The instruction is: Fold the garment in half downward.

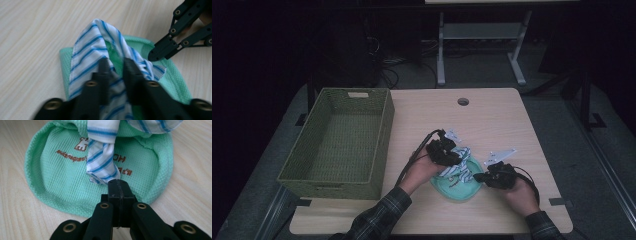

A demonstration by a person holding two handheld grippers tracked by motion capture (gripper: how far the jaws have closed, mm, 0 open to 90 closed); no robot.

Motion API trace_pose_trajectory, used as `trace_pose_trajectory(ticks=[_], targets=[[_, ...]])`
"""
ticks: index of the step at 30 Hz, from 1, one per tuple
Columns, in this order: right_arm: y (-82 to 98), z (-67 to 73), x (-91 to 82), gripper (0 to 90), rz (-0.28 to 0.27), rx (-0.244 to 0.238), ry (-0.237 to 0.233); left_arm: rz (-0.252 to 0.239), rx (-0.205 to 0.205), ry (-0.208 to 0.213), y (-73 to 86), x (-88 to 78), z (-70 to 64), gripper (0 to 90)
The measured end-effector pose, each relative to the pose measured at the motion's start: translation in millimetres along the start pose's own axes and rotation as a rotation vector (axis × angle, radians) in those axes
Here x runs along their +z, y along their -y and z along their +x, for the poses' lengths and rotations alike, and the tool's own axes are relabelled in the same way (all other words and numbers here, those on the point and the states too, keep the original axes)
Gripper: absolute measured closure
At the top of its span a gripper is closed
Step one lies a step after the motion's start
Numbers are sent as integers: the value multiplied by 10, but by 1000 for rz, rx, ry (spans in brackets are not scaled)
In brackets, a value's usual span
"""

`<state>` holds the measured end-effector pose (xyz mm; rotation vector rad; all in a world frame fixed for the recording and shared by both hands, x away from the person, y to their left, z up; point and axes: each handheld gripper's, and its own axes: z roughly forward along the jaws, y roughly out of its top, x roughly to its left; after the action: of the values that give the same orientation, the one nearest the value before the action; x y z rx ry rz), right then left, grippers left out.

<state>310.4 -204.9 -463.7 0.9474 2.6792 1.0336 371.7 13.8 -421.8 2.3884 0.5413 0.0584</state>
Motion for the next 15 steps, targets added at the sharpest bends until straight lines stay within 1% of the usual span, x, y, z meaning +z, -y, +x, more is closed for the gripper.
trace_pose_trajectory(ticks=[1, 3, 5, 7, 8, 9, 10, 11, 12, 15], targets=[[0, 0, 1, 897, 1, 0, -1, 2, 0, 4, 2, 0, 4, 879], [1, 1, 5, 897, -1, 0, 0, 5, 0, 2, 1, -9, 4, 895], [2, 1, 5, 898, -1, 0, 1, -2, -4, 3, -3, -32, -2, 898], [3, 0, 6, 898, 0, 0, -1, -15, 5, -2, -19, -83, -13, 899], [3, 0, 6, 897, 0, 0, 0, -27, 2, -6, -29, -108, -26, 899], [4, -2, 7, 898, 0, -3, 1, -28, 11, -4, -41, -140, -32, 899], [4, -2, 7, 897, 0, -2, 0, -41, 15, -6, -53, -165, -42, 900], [4, -2, 7, 897, 2, -1, -2, -45, 26, -1, -65, -191, -48, 900], [3, -1, 6, 898, 1, 0, -1, -53, 21, 6, -74, -212, -65, 900], [4, 1, 8, 898, 0, 2, 0, -75, 30, 23, -107, -251, -131, 899]])
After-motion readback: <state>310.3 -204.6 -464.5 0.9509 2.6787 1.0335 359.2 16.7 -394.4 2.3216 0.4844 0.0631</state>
